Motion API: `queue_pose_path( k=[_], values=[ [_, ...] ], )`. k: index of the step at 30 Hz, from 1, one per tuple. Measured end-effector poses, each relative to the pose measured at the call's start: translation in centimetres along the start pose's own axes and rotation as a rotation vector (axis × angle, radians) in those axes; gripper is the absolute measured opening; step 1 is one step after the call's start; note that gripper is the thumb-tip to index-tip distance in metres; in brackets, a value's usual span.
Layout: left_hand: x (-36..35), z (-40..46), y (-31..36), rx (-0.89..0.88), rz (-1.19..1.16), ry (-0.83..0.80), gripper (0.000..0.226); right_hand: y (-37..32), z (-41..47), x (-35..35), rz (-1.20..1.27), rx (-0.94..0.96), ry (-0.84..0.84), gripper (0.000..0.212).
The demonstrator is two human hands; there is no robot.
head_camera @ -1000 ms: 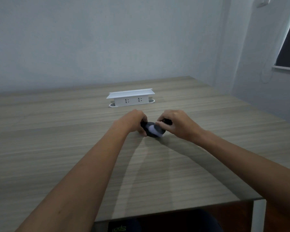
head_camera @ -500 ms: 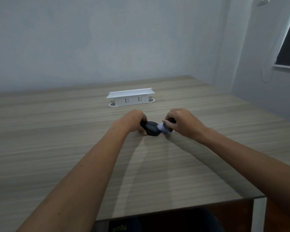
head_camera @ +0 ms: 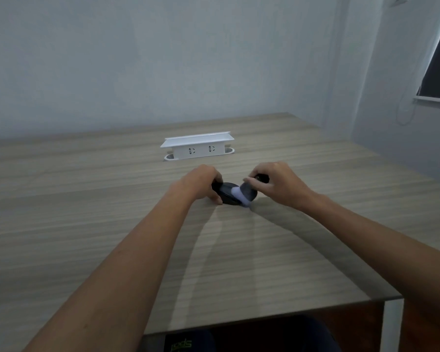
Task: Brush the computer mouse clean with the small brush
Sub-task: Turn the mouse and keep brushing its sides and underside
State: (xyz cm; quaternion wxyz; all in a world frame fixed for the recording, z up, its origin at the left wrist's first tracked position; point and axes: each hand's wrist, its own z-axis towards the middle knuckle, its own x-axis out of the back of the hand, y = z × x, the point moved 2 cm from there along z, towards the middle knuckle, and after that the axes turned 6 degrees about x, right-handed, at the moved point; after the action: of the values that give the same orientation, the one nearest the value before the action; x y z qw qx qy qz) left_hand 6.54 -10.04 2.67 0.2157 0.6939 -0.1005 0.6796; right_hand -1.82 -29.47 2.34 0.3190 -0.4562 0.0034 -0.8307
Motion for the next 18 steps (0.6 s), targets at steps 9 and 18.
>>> queue_pose_path(
  k=[9,18],
  values=[
    [-0.1,0.1,-0.1,0.002,-0.002,0.0,0.06,-0.3,0.7,0.1,0.006,0.005,-0.023,0.015],
    [-0.3,0.3,-0.3,0.002,0.004,-0.003,0.058,-0.7,0.9,0.2,-0.004,0.016,-0.012,0.016]
  ],
)
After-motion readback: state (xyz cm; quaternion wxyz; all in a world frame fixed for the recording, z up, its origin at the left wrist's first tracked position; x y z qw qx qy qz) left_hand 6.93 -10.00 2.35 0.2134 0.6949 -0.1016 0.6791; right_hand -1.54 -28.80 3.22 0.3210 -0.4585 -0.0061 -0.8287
